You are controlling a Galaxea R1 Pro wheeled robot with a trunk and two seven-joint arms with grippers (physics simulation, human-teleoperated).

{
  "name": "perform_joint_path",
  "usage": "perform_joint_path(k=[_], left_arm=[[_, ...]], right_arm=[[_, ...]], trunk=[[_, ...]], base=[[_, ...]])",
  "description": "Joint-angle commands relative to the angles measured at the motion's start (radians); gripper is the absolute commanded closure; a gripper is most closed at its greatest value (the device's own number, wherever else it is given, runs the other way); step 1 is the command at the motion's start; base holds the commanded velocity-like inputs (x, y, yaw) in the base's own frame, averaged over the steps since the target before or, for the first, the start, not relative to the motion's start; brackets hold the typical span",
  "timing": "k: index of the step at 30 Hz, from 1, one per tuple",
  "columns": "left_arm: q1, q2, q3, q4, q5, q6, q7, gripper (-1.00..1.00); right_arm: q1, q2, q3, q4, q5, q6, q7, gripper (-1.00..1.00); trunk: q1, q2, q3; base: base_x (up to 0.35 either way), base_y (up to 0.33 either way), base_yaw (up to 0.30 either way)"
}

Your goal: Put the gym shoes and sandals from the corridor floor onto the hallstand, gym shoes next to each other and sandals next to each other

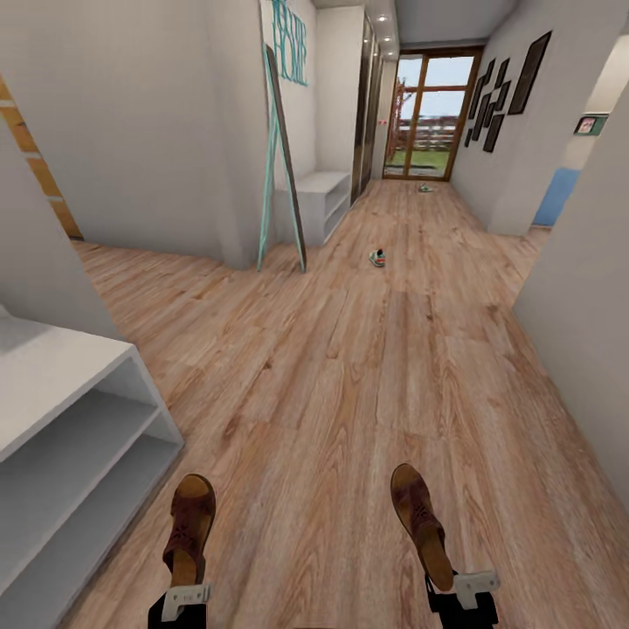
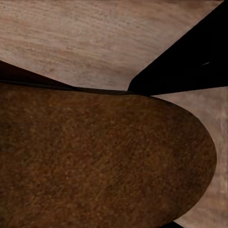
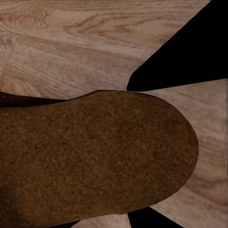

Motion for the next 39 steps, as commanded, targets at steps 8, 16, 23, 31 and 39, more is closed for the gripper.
perform_joint_path(k=[8, 16, 23, 31, 39], left_arm=[[-0.001, -0.001, 0.01, -0.001, -0.01, 0.0, -0.004, 1.0], [-0.001, -0.001, 0.009, -0.001, -0.011, -0.003, -0.005, 1.0], [-0.001, -0.001, 0.01, 0.0, -0.011, -0.004, -0.004, 1.0], [-0.001, 0.0, 0.01, 0.0, -0.01, -0.005, -0.004, 1.0], [-0.001, 0.001, 0.011, 0.0, -0.009, -0.006, -0.004, 1.0]], right_arm=[[0.0, 0.0, 0.003, 0.0, 0.007, -0.001, -0.009, 1.0], [0.0, 0.0, 0.003, 0.0, 0.007, -0.001, -0.009, 1.0], [0.0, 0.0, 0.003, 0.0, 0.007, -0.001, -0.009, 1.0], [0.0, 0.0, 0.003, 0.0, 0.007, -0.001, -0.01, 1.0], [0.0, 0.0, 0.003, 0.0, 0.007, -0.001, -0.01, 1.0]], trunk=[[-0.001, 0.0, 0.006], [-0.001, 0.0, 0.013], [-0.001, 0.0, 0.02], [-0.001, 0.0, 0.028], [-0.001, 0.0, 0.036]], base=[[-0.194, -0.147, 0.253], [-0.005, -0.096, 0.229], [0.0, -0.259, 0.228], [-0.02, -0.269, 0.228], [-0.08, -0.261, 0.228]])
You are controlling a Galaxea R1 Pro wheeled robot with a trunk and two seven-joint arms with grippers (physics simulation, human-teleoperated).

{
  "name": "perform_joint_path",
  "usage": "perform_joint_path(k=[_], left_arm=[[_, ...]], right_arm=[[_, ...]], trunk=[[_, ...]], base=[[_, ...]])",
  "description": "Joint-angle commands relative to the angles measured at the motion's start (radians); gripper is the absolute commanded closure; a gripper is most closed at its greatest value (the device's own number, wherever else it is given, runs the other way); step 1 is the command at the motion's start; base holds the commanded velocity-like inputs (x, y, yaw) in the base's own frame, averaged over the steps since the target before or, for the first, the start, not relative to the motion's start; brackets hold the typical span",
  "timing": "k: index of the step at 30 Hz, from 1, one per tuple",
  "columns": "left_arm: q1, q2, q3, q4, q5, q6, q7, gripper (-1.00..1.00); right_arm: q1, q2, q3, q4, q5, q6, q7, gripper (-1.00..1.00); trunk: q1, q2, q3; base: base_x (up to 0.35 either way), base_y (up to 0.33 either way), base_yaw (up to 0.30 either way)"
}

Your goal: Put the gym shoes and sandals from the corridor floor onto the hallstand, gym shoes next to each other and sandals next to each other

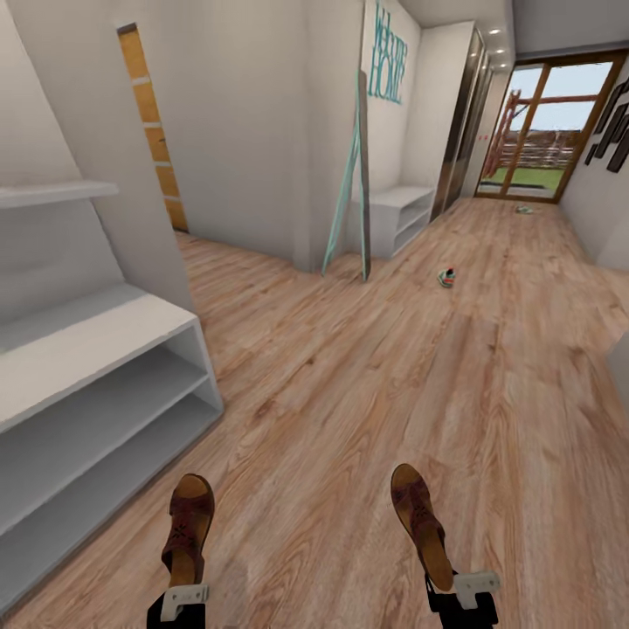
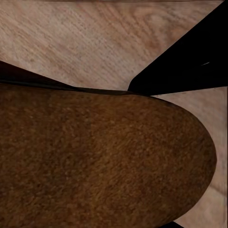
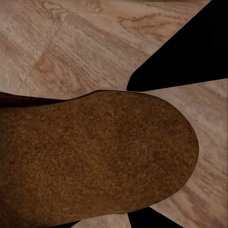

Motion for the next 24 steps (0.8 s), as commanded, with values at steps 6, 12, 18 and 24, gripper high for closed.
perform_joint_path(k=[6, 12, 18, 24], left_arm=[[-0.001, 0.0, 0.01, 0.0, -0.009, -0.003, -0.005, 1.0], [-0.001, 0.001, 0.01, 0.0, -0.008, -0.004, -0.005, 1.0], [-0.001, 0.001, 0.01, 0.0, -0.008, -0.003, -0.005, 1.0], [-0.001, 0.001, 0.01, 0.0, -0.008, -0.003, -0.005, 1.0]], right_arm=[[0.0, 0.0, 0.004, 0.0, 0.008, -0.001, -0.009, 1.0], [0.0, 0.0, 0.004, 0.0, 0.008, -0.001, -0.009, 1.0], [0.0, 0.0, 0.004, 0.0, 0.008, -0.001, -0.009, 1.0], [0.0, 0.0, 0.004, 0.0, 0.008, -0.001, -0.009, 1.0]], trunk=[[0.0, 0.0, 0.005], [0.0, 0.0, 0.011], [0.0, 0.0, 0.017], [0.0, 0.0, 0.023]], base=[[-0.037, -0.046, 0.228], [-0.004, -0.005, 0.228], [-0.001, -0.001, 0.228], [0.0, 0.0, 0.228]])
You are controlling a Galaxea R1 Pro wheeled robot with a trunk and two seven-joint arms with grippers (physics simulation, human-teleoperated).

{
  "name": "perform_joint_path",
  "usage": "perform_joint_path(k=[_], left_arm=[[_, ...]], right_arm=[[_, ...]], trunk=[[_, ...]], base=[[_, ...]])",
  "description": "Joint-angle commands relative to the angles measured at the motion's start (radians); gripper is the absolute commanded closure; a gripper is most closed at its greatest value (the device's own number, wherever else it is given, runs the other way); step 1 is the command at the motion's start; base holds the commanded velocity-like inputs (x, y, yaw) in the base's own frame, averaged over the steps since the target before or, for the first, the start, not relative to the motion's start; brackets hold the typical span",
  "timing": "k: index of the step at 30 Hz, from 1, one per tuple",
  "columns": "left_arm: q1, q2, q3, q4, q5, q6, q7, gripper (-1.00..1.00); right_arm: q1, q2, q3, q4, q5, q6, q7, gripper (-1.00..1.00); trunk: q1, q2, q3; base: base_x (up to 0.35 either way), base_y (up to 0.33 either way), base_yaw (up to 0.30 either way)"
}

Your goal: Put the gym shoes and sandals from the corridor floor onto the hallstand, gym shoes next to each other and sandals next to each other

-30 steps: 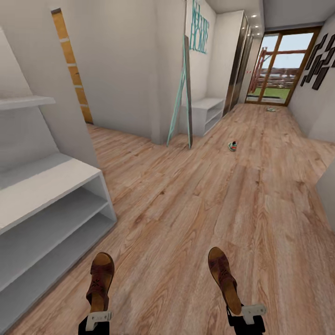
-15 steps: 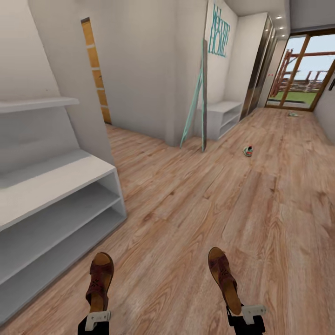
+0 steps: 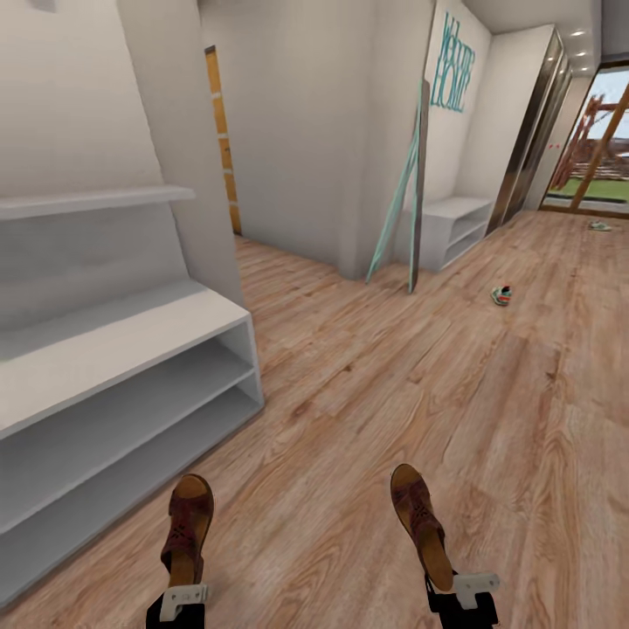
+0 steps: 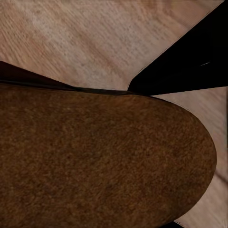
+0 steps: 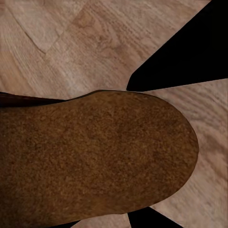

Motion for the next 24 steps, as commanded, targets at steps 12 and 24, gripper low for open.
perform_joint_path(k=[12, 24], left_arm=[[-0.001, -0.001, 0.009, 0.001, -0.012, -0.003, -0.005, 1.0], [0.013, 0.0, 0.009, 0.001, 0.053, -0.013, 0.046, 1.0]], right_arm=[[0.0, -0.001, 0.003, 0.0, 0.007, -0.001, -0.009, 1.0], [0.0, -0.001, 0.003, 0.0, 0.007, -0.001, -0.009, 1.0]], trunk=[[0.0, 0.0, 0.011], [0.0, 0.0, 0.023]], base=[[0.0, 0.0, 0.228], [0.0, 0.0, 0.228]])
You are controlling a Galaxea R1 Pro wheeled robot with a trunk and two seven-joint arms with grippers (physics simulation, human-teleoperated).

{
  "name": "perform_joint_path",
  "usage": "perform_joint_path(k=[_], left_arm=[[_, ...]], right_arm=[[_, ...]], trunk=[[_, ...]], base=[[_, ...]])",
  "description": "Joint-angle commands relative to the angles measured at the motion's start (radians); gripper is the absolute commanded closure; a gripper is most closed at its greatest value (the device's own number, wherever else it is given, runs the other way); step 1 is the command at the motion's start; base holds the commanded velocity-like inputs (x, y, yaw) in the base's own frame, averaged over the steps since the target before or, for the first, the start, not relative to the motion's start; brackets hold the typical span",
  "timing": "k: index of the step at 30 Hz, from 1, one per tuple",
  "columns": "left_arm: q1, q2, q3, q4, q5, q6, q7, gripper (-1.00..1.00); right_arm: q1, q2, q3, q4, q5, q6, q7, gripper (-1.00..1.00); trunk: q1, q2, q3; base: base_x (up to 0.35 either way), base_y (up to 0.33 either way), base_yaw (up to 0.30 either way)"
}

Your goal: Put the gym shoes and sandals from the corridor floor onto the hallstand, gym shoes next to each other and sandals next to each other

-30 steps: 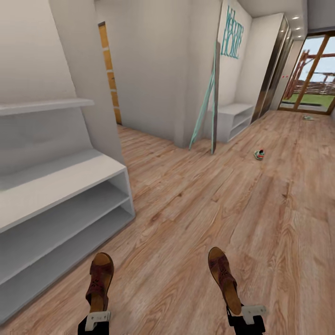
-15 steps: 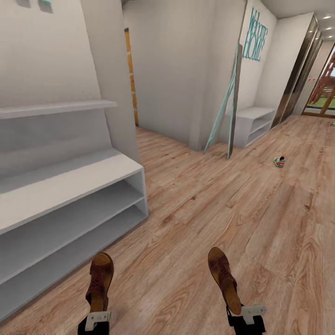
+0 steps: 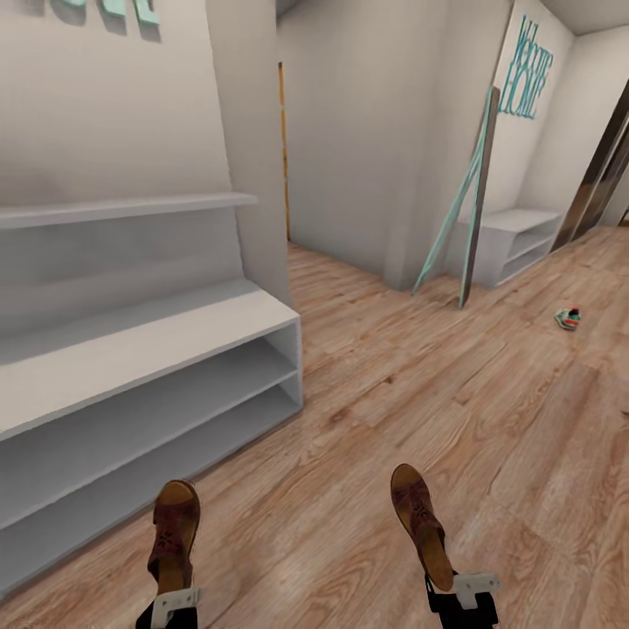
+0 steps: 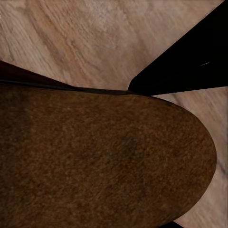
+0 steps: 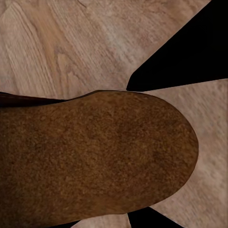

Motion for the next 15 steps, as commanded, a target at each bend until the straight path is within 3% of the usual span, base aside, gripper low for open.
perform_joint_path(k=[1, 7, 15], left_arm=[[0.004, -0.001, 0.009, 0.0, -0.002, -0.008, -0.005, 1.0], [0.013, 0.001, 0.01, 0.001, 0.05, -0.064, -0.004, 1.0], [0.013, 0.001, 0.009, 0.001, 0.053, -0.066, -0.004, 1.0]], right_arm=[[0.0, 0.0, 0.003, 0.0, 0.007, -0.001, -0.009, 1.0], [0.0, 0.0, 0.003, 0.0, 0.007, -0.001, -0.009, 1.0], [0.0, 0.0, 0.003, 0.0, 0.007, -0.001, -0.008, 1.0]], trunk=[[0.0, 0.0, 0.0], [0.0, 0.0, 0.006], [0.0, 0.0, 0.014]], base=[[0.0, 0.0, 0.228], [0.0, 0.0, 0.228], [0.0, 0.0, 0.228]])
